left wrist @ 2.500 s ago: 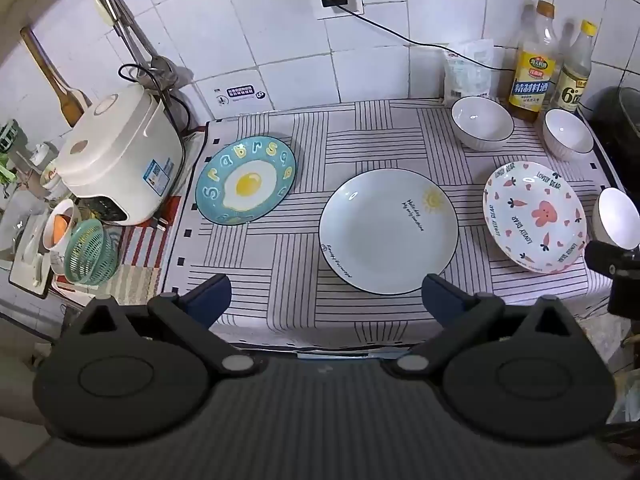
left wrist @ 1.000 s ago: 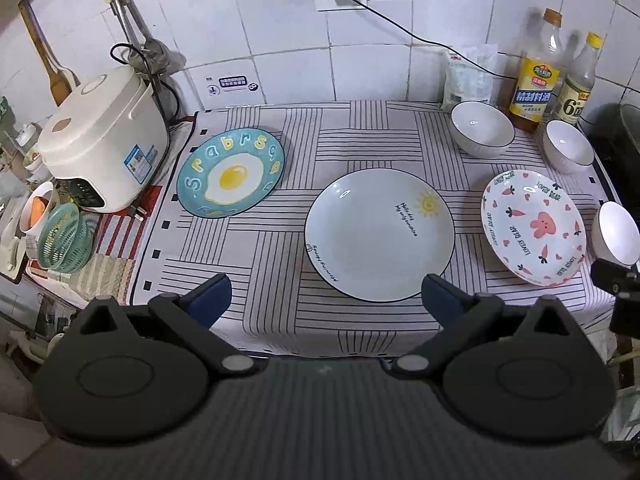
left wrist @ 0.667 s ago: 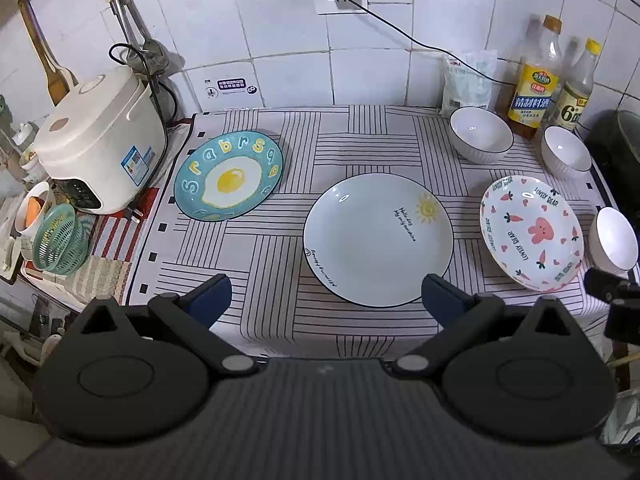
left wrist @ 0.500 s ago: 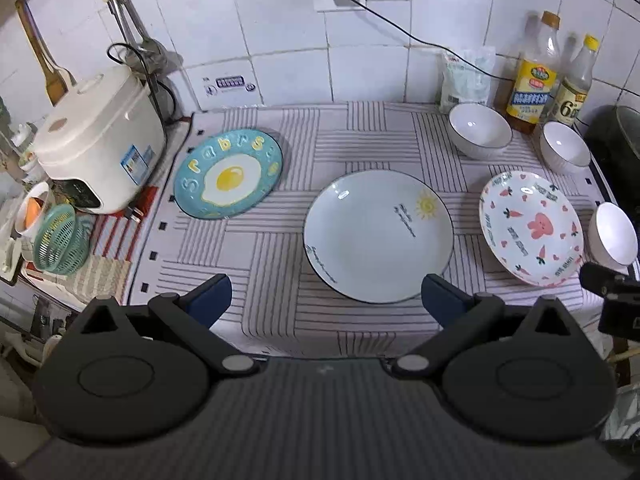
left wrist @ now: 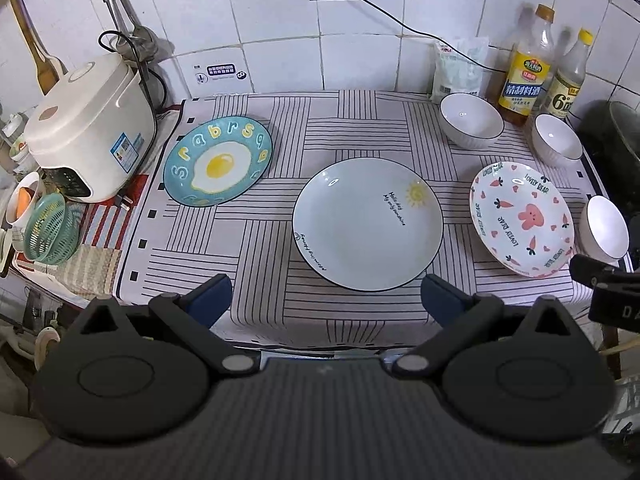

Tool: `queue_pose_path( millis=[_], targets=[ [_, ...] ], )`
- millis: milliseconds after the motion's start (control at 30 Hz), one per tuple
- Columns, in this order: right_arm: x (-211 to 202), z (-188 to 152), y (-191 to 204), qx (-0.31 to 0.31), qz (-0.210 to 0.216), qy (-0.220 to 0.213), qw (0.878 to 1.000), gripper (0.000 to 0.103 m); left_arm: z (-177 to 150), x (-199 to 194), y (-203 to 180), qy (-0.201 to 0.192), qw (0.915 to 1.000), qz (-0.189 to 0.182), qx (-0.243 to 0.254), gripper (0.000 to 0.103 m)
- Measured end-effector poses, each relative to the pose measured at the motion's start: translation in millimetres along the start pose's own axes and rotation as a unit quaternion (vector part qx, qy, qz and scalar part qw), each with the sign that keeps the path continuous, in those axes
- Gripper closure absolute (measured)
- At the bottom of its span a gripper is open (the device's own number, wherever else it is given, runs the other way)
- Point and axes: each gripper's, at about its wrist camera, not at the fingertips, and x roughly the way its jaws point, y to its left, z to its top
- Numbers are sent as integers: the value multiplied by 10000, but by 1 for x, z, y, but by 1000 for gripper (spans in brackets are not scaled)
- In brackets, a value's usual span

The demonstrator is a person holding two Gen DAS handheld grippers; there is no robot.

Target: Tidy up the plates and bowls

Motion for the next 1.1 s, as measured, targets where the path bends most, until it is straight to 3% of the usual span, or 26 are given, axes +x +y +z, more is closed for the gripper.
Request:
queue_pose_path(
  millis=[133, 233, 367, 567, 700, 867, 933, 1033, 1100],
  targets=[
    [-3, 0, -1, 3, 90, -110, 9999, 1, 3, 0, 2, -19, 9999, -123, -59, 3],
    [-13, 0, 0, -65, 312, -454, 9985, 1, 7, -3, 8, 9, 9993, -318, -204, 3],
    [-21, -1, -1, -84, 657, -1010, 9927, 1, 12, -3, 15, -160, 9992, -260, -265, 3],
    [-8, -20, -1, -516, 1742, -2234, 9577, 0, 9, 32, 36, -224, 9979, -277, -536, 3],
    [26, -20, 13, -870, 1771, -2060, 9585, 0, 4, 67, 45, -13, 9981, -294, -542, 3],
    [86, -24, 29, -749, 2139, -1316, 9650, 2, -2, 110, 56, -49, 9979, -318, -567, 3],
    [111, -30, 36, -627, 2397, -997, 9637, 14, -3, 134, 56, 7, 9980, -316, -542, 13],
    [140, -42, 46, -411, 2597, -670, 9625, 21, -5, 172, 55, 249, 9963, -364, -734, 28],
    [154, -50, 52, -298, 2607, -594, 9631, 24, -7, 193, 55, 427, 9946, -428, -839, 33]
  ],
)
